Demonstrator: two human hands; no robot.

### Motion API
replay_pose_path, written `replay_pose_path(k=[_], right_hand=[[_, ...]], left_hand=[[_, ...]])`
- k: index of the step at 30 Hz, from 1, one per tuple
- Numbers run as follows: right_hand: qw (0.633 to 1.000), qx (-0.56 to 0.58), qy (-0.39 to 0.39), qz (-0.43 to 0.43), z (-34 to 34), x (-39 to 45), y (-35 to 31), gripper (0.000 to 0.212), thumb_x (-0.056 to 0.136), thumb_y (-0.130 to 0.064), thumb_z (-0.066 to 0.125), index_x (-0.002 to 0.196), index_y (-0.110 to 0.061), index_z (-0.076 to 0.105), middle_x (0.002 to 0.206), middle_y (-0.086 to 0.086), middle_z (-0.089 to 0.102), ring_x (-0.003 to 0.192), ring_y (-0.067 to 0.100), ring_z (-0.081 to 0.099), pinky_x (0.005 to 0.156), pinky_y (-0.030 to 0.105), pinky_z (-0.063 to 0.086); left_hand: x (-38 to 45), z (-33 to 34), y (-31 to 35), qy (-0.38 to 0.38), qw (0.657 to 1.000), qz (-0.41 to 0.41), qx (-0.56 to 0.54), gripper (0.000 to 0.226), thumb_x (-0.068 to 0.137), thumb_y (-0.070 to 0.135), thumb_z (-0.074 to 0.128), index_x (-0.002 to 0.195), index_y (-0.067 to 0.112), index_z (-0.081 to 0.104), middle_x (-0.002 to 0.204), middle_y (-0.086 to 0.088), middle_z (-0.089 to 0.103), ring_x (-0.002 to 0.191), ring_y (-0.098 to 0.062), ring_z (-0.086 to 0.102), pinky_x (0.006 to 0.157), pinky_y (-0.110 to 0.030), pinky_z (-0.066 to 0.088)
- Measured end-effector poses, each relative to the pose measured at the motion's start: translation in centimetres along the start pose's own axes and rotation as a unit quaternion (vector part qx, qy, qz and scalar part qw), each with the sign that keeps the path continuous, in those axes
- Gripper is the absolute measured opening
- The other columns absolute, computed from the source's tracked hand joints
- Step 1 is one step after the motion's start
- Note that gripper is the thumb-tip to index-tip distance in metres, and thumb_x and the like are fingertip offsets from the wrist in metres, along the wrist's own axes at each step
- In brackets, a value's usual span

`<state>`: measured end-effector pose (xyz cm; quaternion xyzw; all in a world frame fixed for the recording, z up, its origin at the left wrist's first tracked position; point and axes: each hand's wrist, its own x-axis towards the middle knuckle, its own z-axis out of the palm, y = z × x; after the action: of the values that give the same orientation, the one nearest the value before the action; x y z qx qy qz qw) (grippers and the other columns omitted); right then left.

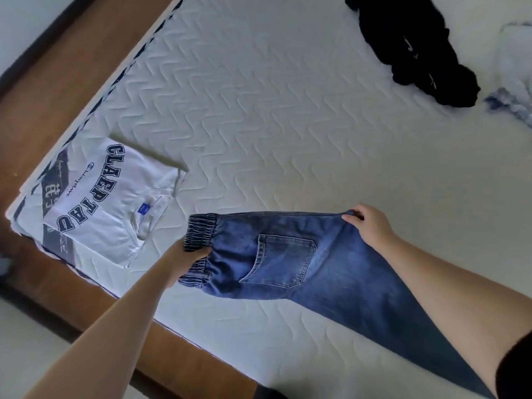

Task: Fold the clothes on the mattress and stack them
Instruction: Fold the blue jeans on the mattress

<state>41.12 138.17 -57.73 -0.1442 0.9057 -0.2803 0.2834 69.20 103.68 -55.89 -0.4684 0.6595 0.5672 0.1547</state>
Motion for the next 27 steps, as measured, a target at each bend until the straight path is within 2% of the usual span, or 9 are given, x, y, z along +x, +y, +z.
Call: replay_pose_path(k=[7, 11, 14, 16, 18, 19, 21, 24, 27], right_hand=[[1.000, -0.017, -0.004, -0.016, 6.0, 6.7, -1.8, 0.022, 0.090, -0.032, 0.069, 0.074, -0.022, 0.057, 0.067, -0.007, 0.057, 0.065, 0.014, 0.052, 0.058, 0.025, 0.035], [0.998, -0.054, 0.009, -0.026, 8.8, 9.7, -1.9, 0.027, 0.091, -0.031, 0.066, 0.072, -0.017, 0.053, 0.064, -0.001, 0.055, 0.061, 0.018, 0.050, 0.054, 0.029, 0.033], [0.995, -0.093, 0.015, -0.020, 10.1, 11.4, -1.4, 0.026, 0.093, -0.031, 0.064, 0.078, -0.012, 0.055, 0.070, 0.005, 0.059, 0.071, 0.029, 0.057, 0.061, 0.034, 0.039], [0.992, -0.126, 0.015, -0.015, 10.8, 12.3, -1.1, 0.025, 0.093, -0.032, 0.063, 0.085, -0.008, 0.061, 0.078, 0.008, 0.064, 0.077, 0.033, 0.060, 0.070, 0.040, 0.047], [0.986, -0.161, 0.033, -0.013, 11.7, 12.8, -0.9, 0.022, 0.093, -0.031, 0.064, 0.096, -0.009, 0.066, 0.087, 0.010, 0.069, 0.084, 0.034, 0.062, 0.078, 0.043, 0.049], [0.983, -0.175, 0.057, -0.013, 12.2, 12.8, -1.1, 0.020, 0.092, -0.028, 0.064, 0.101, -0.010, 0.066, 0.093, 0.011, 0.070, 0.088, 0.036, 0.062, 0.081, 0.043, 0.048], [0.973, -0.187, 0.129, -0.029, 13.6, 12.3, -1.8, 0.025, 0.091, -0.019, 0.063, 0.115, -0.010, 0.063, 0.112, 0.015, 0.067, 0.103, 0.038, 0.058, 0.088, 0.044, 0.045], [0.959, -0.170, 0.169, -0.153, 17.7, 10.0, -4.1, 0.047, 0.094, -0.019, 0.058, 0.138, -0.006, 0.048, 0.139, 0.016, 0.052, 0.127, 0.034, 0.049, 0.103, 0.047, 0.040], [0.942, -0.203, 0.093, -0.250, 22.9, 7.3, -5.8, 0.054, 0.100, -0.026, 0.048, 0.149, -0.008, 0.036, 0.155, 0.011, 0.035, 0.142, 0.026, 0.035, 0.114, 0.046, 0.030]], left_hand=[[8.8, -5.3, -1.3, 0.004, 0.996, -0.007, 0.091, 0.015, 0.085, 0.019, 0.074, 0.097, 0.020, 0.064, 0.088, -0.008, 0.073, 0.085, -0.030, 0.070, 0.079, -0.046, 0.057], [12.8, -5.5, -1.6, 0.029, 0.989, 0.027, 0.144, 0.018, 0.082, 0.022, 0.076, 0.092, 0.027, 0.062, 0.086, 0.003, 0.071, 0.088, -0.023, 0.067, 0.071, -0.031, 0.050], [15.1, -4.5, -2.2, 0.088, 0.974, 0.053, 0.201, 0.038, 0.082, 0.026, 0.076, 0.114, 0.019, 0.056, 0.098, -0.003, 0.070, 0.090, -0.025, 0.065, 0.078, -0.036, 0.051], [15.9, -3.7, -2.7, 0.151, 0.961, 0.036, 0.228, 0.049, 0.086, 0.029, 0.071, 0.128, 0.016, 0.049, 0.109, -0.009, 0.068, 0.094, -0.027, 0.063, 0.082, -0.037, 0.050], [16.0, -2.5, -3.0, 0.214, 0.936, 0.034, 0.277, 0.054, 0.090, 0.028, 0.063, 0.138, 0.019, 0.040, 0.125, -0.013, 0.060, 0.110, -0.032, 0.058, 0.091, -0.043, 0.047], [15.8, -1.6, -3.1, 0.250, 0.915, 0.060, 0.311, 0.055, 0.092, 0.029, 0.059, 0.141, 0.019, 0.036, 0.133, -0.014, 0.053, 0.120, -0.033, 0.052, 0.100, -0.048, 0.042], [15.3, 0.8, -3.0, 0.291, 0.858, 0.170, 0.387, 0.053, 0.097, 0.031, 0.046, 0.146, 0.018, 0.032, 0.145, -0.011, 0.043, 0.135, -0.030, 0.038, 0.112, -0.050, 0.030], [15.1, 5.6, -3.1, 0.217, 0.775, 0.307, 0.509, 0.055, 0.102, 0.035, 0.031, 0.154, 0.019, 0.022, 0.160, -0.006, 0.025, 0.149, -0.024, 0.018, 0.121, -0.047, 0.014], [15.7, 8.8, -5.0, 0.169, 0.756, 0.303, 0.555, 0.060, 0.103, 0.043, 0.024, 0.157, 0.018, 0.013, 0.163, -0.005, 0.011, 0.150, -0.024, 0.012, 0.121, -0.046, 0.011]])
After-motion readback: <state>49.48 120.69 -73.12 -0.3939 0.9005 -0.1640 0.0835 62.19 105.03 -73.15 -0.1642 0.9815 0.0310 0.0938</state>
